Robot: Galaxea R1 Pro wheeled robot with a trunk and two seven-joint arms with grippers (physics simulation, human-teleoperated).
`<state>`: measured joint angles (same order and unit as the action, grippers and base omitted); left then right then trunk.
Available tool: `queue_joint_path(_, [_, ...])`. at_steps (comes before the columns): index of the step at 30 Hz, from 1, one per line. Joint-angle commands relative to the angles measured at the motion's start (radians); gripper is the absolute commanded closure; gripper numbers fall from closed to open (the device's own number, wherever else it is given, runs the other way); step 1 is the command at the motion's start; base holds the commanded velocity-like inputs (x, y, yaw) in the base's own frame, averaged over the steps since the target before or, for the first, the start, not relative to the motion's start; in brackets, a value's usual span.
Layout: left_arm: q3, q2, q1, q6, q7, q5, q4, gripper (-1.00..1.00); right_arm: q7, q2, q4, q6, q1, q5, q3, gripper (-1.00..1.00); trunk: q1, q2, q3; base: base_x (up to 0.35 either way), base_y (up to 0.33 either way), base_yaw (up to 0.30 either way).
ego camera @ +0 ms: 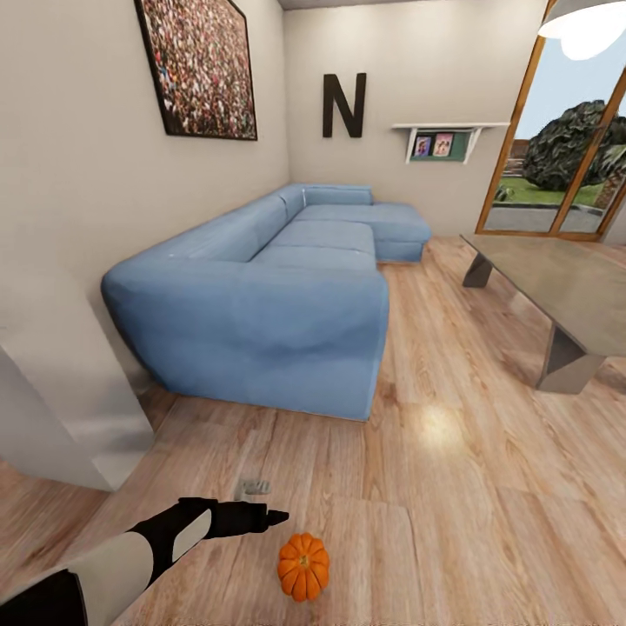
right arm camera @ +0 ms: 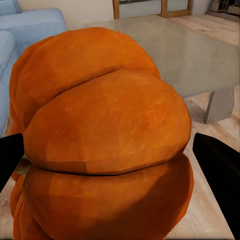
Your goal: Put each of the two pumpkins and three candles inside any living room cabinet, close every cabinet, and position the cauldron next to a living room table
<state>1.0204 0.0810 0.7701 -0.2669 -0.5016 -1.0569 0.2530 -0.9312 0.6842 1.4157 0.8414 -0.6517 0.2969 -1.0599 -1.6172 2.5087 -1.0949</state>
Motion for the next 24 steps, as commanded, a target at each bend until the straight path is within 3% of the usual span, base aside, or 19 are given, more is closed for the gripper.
queue_joint_path(1, [0.0, 0.0, 0.0, 0.0, 0.0, 0.0, 0.0, -1.0, 0.0, 0.0, 0.0, -0.001, 0.0, -0.001, 0.0, 1.0, 0.0, 0.0, -0.004, 0.0, 0.0, 0.0])
queue_joint_path(24, [0.0, 0.0, 0.0, 0.0, 0.0, 0.0, -0.001, -1.0, 0.0, 0.0, -0.001, -0.001, 0.0, -0.001, 0.0, 1.0, -0.011, 0.006, -0.093, 0.0, 0.0, 0.0])
